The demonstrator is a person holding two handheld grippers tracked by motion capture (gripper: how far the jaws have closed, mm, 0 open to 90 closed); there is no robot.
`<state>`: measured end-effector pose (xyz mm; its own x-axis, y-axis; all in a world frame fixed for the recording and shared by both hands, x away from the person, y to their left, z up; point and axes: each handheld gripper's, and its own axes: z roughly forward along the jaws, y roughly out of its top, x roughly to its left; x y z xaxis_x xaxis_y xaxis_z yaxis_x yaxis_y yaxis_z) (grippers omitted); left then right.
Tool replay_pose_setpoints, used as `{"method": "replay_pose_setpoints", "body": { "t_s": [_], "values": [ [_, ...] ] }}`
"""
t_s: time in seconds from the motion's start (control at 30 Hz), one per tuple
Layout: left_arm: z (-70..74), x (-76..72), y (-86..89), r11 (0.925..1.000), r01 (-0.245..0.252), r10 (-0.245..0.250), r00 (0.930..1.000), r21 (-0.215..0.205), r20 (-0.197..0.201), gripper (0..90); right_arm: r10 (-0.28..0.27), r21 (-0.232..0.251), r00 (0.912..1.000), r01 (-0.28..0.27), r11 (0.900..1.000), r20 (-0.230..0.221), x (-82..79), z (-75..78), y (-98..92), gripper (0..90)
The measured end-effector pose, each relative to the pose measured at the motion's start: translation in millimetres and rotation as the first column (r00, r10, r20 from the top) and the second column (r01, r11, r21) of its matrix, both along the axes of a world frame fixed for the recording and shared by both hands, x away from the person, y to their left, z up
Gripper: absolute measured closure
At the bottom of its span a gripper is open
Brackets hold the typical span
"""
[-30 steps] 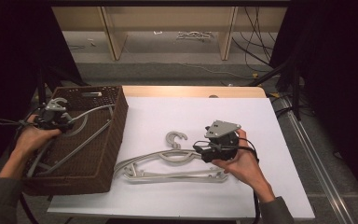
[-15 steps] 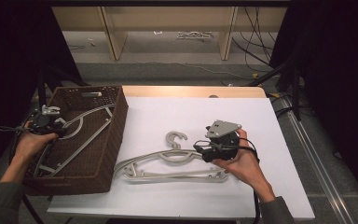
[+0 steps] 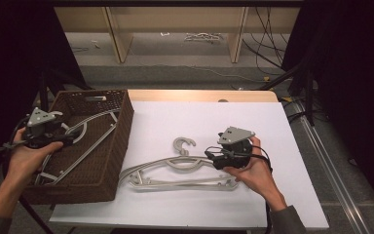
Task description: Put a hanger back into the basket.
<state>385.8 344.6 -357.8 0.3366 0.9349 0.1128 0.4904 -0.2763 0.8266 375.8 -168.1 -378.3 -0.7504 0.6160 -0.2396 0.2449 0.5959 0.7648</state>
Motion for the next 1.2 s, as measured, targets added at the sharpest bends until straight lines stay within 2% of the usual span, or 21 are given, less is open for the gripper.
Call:
{"method": "replay_pose_setpoints", "body": {
  "t_s": [0.03, 0.07, 0.1, 0.23, 0.3, 0.33, 0.37, 0.4, 0.43, 0.47, 0.57, 0.6, 0.63, 0.67, 0.77, 0.8, 0.83, 0.93, 1.07, 1.13, 1.2],
  "values": [
    [6.4, -10.6, -14.8, 0.9983, 0.058, -0.058, 0.998, -0.009, 0.026, 28.4, -0.001, -0.001, 1.0, 0.001, 1.0, 0.01, 0.8, -0.3, -0.9, 27.4],
    [6.4, -10.6, -14.8, 0.9983, 0.058, -0.058, 0.998, -0.009, 0.026, 28.0, -0.001, -0.001, 1.0, 0.001, 1.0, 0.01, 0.8, -0.3, -0.9, 27.4],
    [12.2, -23.7, -36.6, 0.9907, 0.132, -0.128, 0.9876, -0.033, 0.091, 27.2, -0.015, 0.007, 0.9998, 0.015, 1.0, 0.015, 0.2, -0.1, -2.2, 26.9],
    [15.3, -42.5, -74.8, 0.9689, 0.235, -0.218, 0.9593, -0.078, 0.179, 24.9, -0.046, 0.045, 0.9989, 0.046, 0.998, 0.005, -3.1, -0.1, -4.3, 26.0],
    [13.5, -45.4, -83.5, 0.9648, 0.247, -0.226, 0.9544, -0.091, 0.195, 24.1, -0.05, 0.054, 0.9987, 0.049, 0.997, 0.011, -3.3, -1.0, -6.1, 25.3],
    [9.7, -48.9, -98.6, 0.9496, 0.293, -0.263, 0.9379, -0.112, 0.226, 23.9, -0.055, 0.064, 0.9985, 0.055, 0.996, 0.002, -4.1, -1.8, -6.7, 25.2],
    [9.7, -48.9, -98.6, 0.9496, 0.293, -0.263, 0.9379, -0.112, 0.226, 23.9, -0.061, 0.071, 0.9981, 0.061, 0.996, -0.004, -4.6, -1.8, -7.6, 25.2],
    [5.4, -52.5, -111.8, 0.9356, 0.324, -0.281, 0.9232, -0.14, 0.262, 24.0, -0.062, 0.081, 0.9981, 0.062, 0.995, -0.006, -4.6, -2.4, -8.3, 25.2],
    [5.4, -52.5, -111.8, 0.9356, 0.324, -0.281, 0.9232, -0.14, 0.262, 24.0, -0.068, 0.082, 0.9976, 0.069, 0.994, -0.013, -5.4, -2.2, -9.1, 25.2],
    [-1.6, -56.0, -123.7, 0.9242, 0.346, -0.289, 0.9102, -0.162, 0.297, 24.0, -0.066, 0.088, 0.9978, 0.066, 0.994, -0.006, -4.8, -2.9, -9.7, 25.2],
    [-13.0, -64.6, -139.7, 0.9113, 0.379, -0.323, 0.8995, -0.16, 0.295, 24.4, -0.075, 0.107, 0.997, 0.077, 0.991, -0.019, -4.8, -3.7, -10.9, 24.9],
    [-13.0, -64.6, -139.7, 0.9113, 0.379, -0.323, 0.8995, -0.16, 0.295, 24.5, -0.075, 0.107, 0.997, 0.077, 0.991, -0.019, -4.8, -3.7, -10.9, 24.9],
    [-21.4, -70.6, -149.2, 0.8937, 0.418, -0.364, 0.8874, -0.163, 0.284, 24.4, -0.078, 0.109, 0.9966, 0.081, 0.991, -0.023, -5.2, -4.8, -10.9, 24.9],
    [-21.4, -70.6, -149.2, 0.8937, 0.418, -0.364, 0.8874, -0.163, 0.284, 24.3, -0.078, 0.109, 0.9966, 0.081, 0.991, -0.023, -5.2, -4.8, -10.9, 24.9],
    [-37.2, -82.1, -166.6, 0.878, 0.465, -0.424, 0.8654, -0.114, 0.267, 23.8, -0.081, 0.125, 0.9966, 0.082, 0.989, -0.019, -4.3, -6.8, -10.3, 24.7],
    [-37.2, -82.1, -166.6, 0.878, 0.465, -0.424, 0.8654, -0.114, 0.267, 23.6, -0.081, 0.125, 0.9966, 0.082, 0.989, -0.019, -4.3, -6.8, -10.3, 24.7],
    [-41.5, -84.5, -169.8, 0.8752, 0.474, -0.434, 0.8587, -0.098, 0.272, 23.6, -0.083, 0.132, 0.9962, 0.086, 0.987, -0.025, -4.7, -7.5, -9.9, 24.6],
    [-50.8, -87.8, -173.7, 0.8714, 0.477, -0.438, 0.8612, -0.114, 0.259, 22.3, -0.074, 0.163, 0.9963, 0.08, 0.983, -0.044, -5.0, -11.3, -8.0, 24.3],
    [-63.7, -91.0, -171.7, 0.877, 0.46, -0.414, 0.8695, -0.138, 0.269, 21.9, -0.074, 0.168, 0.9957, 0.082, 0.982, -0.056, -2.9, -15.2, -6.9, 23.1],
    [-72.1, -91.7, -168.5, 0.8858, 0.439, -0.398, 0.8847, -0.15, 0.243, 21.5, -0.063, 0.162, 0.9956, 0.074, 0.984, -0.069, -1.8, -18.1, -5.8, 21.9],
    [-73.6, -91.4, -167.9, 0.8887, 0.435, -0.395, 0.8868, -0.145, 0.24, 21.0, -0.063, 0.162, 0.9953, 0.075, 0.984, -0.073, -2.0, -18.6, -5.6, 21.7]
  ]
}}
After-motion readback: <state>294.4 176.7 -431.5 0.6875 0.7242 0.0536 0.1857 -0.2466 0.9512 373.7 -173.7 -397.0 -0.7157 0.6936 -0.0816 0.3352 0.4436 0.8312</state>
